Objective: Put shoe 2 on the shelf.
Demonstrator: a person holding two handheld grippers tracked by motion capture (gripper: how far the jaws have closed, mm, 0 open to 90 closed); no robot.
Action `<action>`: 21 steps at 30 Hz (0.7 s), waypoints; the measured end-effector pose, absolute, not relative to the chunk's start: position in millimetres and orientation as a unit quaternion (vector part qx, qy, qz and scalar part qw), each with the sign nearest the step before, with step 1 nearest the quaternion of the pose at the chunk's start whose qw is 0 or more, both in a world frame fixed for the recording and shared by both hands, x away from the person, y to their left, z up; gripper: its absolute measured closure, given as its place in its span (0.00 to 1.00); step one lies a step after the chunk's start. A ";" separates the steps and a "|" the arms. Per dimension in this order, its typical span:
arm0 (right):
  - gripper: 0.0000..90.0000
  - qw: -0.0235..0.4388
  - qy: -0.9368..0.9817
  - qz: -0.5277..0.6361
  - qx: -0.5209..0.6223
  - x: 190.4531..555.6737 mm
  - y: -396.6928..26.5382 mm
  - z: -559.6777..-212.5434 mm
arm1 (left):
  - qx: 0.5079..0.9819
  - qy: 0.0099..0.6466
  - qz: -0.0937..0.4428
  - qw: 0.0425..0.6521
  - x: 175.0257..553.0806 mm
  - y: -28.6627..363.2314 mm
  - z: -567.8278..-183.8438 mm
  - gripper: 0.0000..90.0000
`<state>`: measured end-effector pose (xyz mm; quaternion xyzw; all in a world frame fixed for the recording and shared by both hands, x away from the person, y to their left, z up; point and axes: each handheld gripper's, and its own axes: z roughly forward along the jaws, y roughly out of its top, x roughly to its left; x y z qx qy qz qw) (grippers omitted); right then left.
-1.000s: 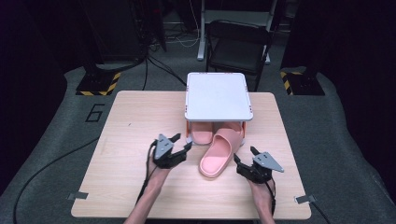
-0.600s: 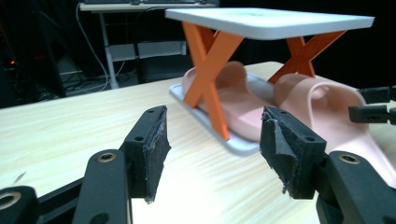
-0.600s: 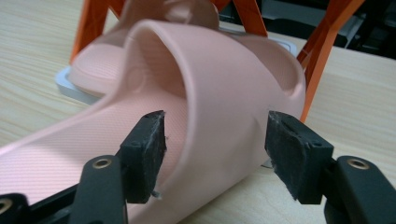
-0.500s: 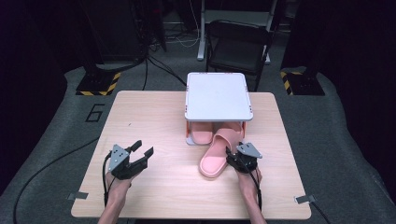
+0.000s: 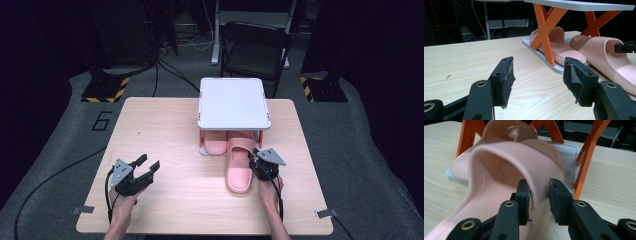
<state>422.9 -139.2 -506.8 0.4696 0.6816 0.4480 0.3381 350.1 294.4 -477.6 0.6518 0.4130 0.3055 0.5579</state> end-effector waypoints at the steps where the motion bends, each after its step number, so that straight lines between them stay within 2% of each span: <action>1: 0.79 0.343 0.680 0.446 0.470 425.4 -139.2 -505.3 | 0.652 0.413 0.306 0.558 350.1 294.6 -477.7 0.46; 11: 0.80 0.358 0.652 0.430 0.511 460.5 -140.2 -500.1 | 0.651 0.424 0.303 0.552 349.7 298.6 -481.9 0.46; 16: 0.77 0.364 0.637 0.436 0.521 468.4 -136.3 -499.3 | 0.649 0.426 0.305 0.552 348.8 301.2 -481.3 0.46; 18: 0.66 0.353 0.632 0.449 0.523 469.7 -135.6 -499.8 | 0.647 0.426 0.308 0.552 348.2 302.5 -481.1 0.46; 20: 0.58 0.342 0.642 0.459 0.510 465.8 -138.8 -497.6 | 0.647 0.428 0.307 0.551 347.4 304.1 -480.9 0.46; 21: 0.58 0.342 0.642 0.459 0.510 465.8 -138.8 -497.6 | 0.645 0.429 0.308 0.552 347.5 304.5 -481.2 0.46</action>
